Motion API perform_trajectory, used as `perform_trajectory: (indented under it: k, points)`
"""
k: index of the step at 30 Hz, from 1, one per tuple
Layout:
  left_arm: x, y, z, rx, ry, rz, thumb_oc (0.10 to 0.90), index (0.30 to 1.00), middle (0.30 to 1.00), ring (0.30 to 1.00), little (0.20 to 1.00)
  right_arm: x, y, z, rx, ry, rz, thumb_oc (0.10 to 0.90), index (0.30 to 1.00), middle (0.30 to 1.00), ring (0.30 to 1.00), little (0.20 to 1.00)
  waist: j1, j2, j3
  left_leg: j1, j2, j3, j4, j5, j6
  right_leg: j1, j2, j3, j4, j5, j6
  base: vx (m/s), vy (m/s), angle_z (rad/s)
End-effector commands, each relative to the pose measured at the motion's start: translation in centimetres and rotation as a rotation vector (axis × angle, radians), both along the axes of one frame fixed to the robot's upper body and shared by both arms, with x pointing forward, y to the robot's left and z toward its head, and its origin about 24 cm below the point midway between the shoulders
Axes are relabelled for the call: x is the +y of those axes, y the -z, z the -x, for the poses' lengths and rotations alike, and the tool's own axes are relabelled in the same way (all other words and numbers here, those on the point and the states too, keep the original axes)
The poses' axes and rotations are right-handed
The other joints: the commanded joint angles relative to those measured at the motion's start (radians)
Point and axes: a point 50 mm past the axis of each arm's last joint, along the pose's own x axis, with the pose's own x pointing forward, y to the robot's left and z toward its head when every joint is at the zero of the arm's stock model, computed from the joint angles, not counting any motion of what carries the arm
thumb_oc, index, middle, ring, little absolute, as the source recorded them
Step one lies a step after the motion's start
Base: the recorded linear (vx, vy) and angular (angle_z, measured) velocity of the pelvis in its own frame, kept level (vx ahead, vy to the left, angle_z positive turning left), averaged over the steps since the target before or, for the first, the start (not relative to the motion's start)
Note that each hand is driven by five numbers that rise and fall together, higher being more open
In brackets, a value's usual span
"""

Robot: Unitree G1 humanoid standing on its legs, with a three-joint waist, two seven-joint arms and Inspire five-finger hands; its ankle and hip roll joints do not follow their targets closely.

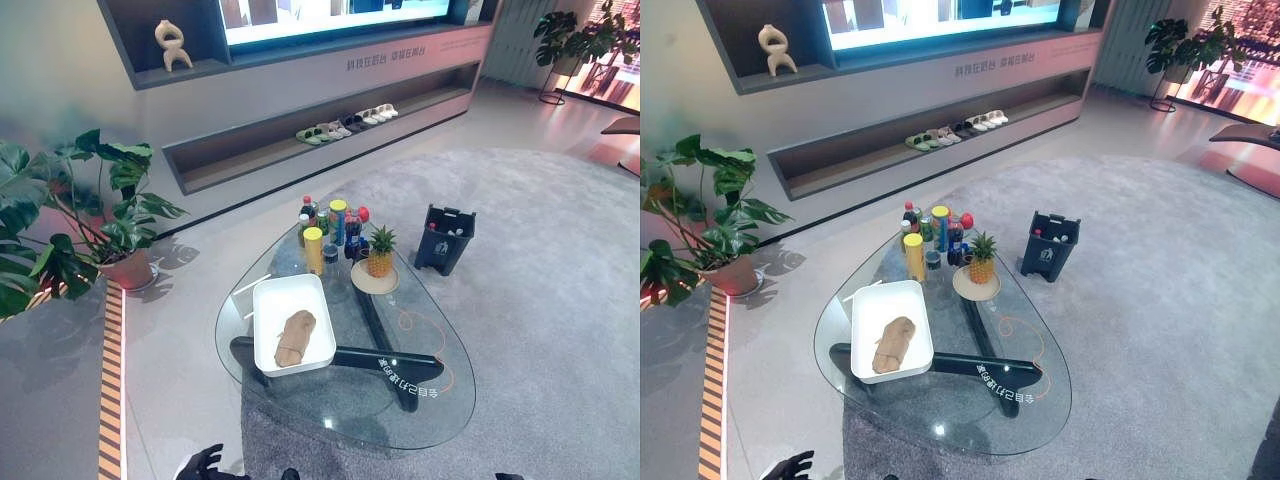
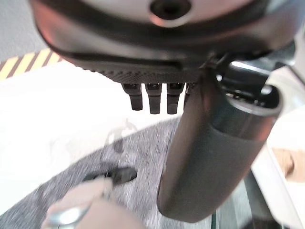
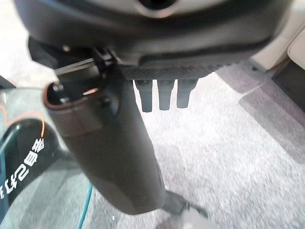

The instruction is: Wipe the table with a cloth and put it in the basket.

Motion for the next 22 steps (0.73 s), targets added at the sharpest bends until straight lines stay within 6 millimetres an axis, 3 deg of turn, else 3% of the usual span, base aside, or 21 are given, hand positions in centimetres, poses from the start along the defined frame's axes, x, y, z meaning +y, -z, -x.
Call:
perform_trajectory:
  k: [1, 12, 22]
  points:
    - [0.7, -0.9, -3.5, -0.04, 0.03, 0.006, 0.8, 0.9, 0.9, 0.9, 0.9, -0.5, -0.6, -2.4, -0.007, -0.083, 0.026, 0.8, 0.9, 0.9, 0.9, 0.9, 0.012, -0.007, 0.047, 0.07, -0.003, 0.06, 0.006, -0.082, 0.0, 0.003, -0.031, -0.021, 0.042, 0.021, 0.035, 0.0, 0.0, 0.0]
    - [-0.8, -0.4, -3.7, -0.021, 0.046, 0.034, 0.8, 0.9, 0.9, 0.9, 0.9, 1.1, -0.1, -2.7, 0.057, -0.207, -0.015, 0.8, 0.9, 0.9, 0.9, 0.9, -0.002, -0.014, 0.04, 0.08, 0.009, 0.064, 0.006, -0.084, -0.007, 0.009, -0.023, -0.004, 0.033, 0.024, 0.03, 0.0, 0.003, -0.04]
    - [-1.2, -0.2, -3.6, -0.002, 0.054, 0.033, 0.8, 0.9, 0.9, 0.9, 0.9, 1.5, 0.1, -2.3, 0.087, -0.204, -0.038, 0.8, 0.9, 0.9, 0.9, 0.9, -0.006, -0.013, 0.043, 0.076, 0.009, 0.06, 0.006, -0.086, -0.005, 0.006, -0.021, 0.002, 0.025, 0.026, 0.029, 0.0, -0.002, -0.01]
